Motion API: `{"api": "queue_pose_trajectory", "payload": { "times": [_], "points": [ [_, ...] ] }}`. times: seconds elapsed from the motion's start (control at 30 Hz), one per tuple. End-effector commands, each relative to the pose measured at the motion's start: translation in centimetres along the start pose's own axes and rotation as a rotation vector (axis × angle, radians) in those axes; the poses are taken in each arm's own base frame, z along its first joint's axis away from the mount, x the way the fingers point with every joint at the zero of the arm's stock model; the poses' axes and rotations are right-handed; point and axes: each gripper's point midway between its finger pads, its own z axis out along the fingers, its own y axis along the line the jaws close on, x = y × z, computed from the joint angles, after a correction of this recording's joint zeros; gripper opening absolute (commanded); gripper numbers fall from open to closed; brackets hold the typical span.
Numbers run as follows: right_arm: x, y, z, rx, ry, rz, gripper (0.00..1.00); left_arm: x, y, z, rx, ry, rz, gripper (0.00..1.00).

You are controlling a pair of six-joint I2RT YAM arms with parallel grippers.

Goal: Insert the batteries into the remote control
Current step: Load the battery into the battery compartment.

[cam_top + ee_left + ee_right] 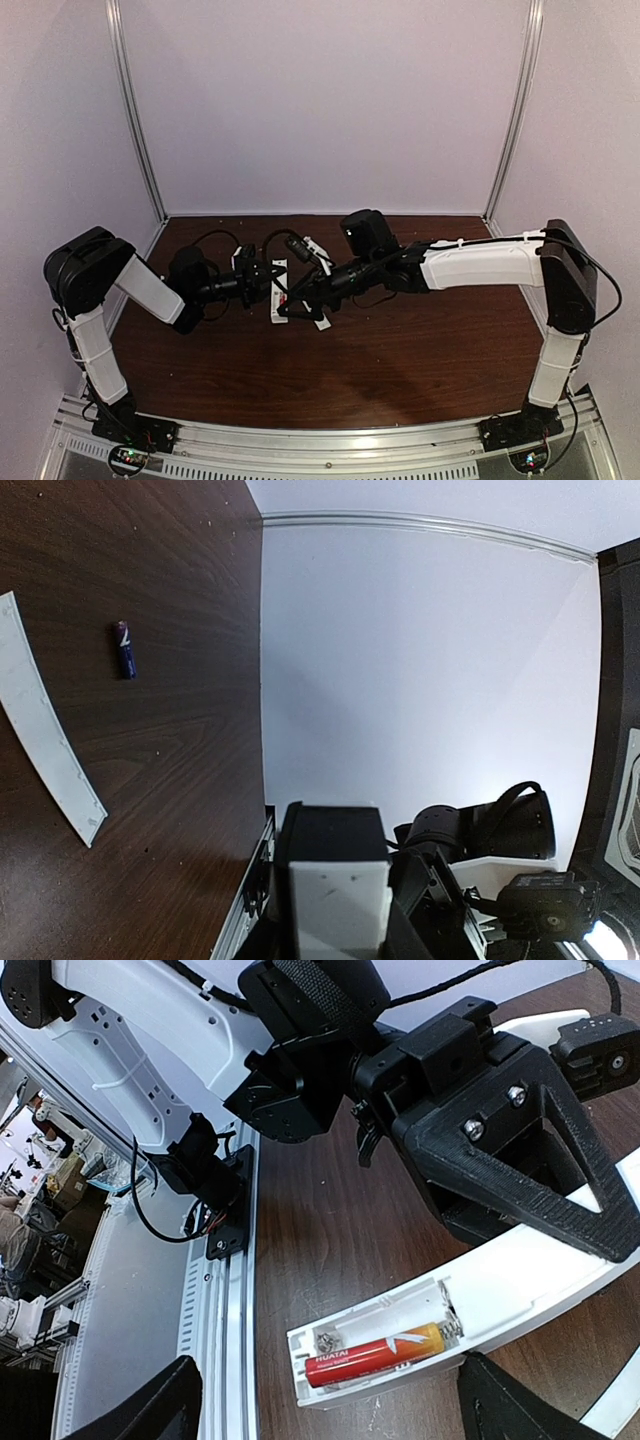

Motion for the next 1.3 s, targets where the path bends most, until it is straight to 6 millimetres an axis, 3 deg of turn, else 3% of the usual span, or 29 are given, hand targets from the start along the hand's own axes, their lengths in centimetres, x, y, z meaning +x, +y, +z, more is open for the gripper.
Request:
{"api": "queue_pose_trajectory", "payload": {
  "times": [0.0, 0.5, 0.67, 0.93, 1.27],
  "points": [
    [-0.1, -0.9, 0.5, -0.001, 0.011, -0.008, 0.89, 1.6, -9.0, -0.9, 0.307, 0.017, 0.310, 0.00],
    [-1.2, -2.1, 1.1, -0.055, -0.019, 0.045, 0.71, 1.8, -9.0, -0.5, 0.310, 0.025, 0.303, 0.00],
    [-1.4, -2.2, 0.9, -0.104, -0.043, 0.080, 0.57, 2.0, -9.0, -0.4, 0.311, 0.033, 0.307, 0.00],
    [-1.4, -2.7, 1.6, -0.124, -0.035, 0.097, 0.48, 2.3, -9.3, -0.1, 0.319, 0.045, 0.314, 0.00],
    [-2.0, -3.6, 1.7, -0.105, -0.057, 0.122, 0.47, 2.7, -8.9, -0.1, 0.312, 0.047, 0.306, 0.00]
  ]
}}
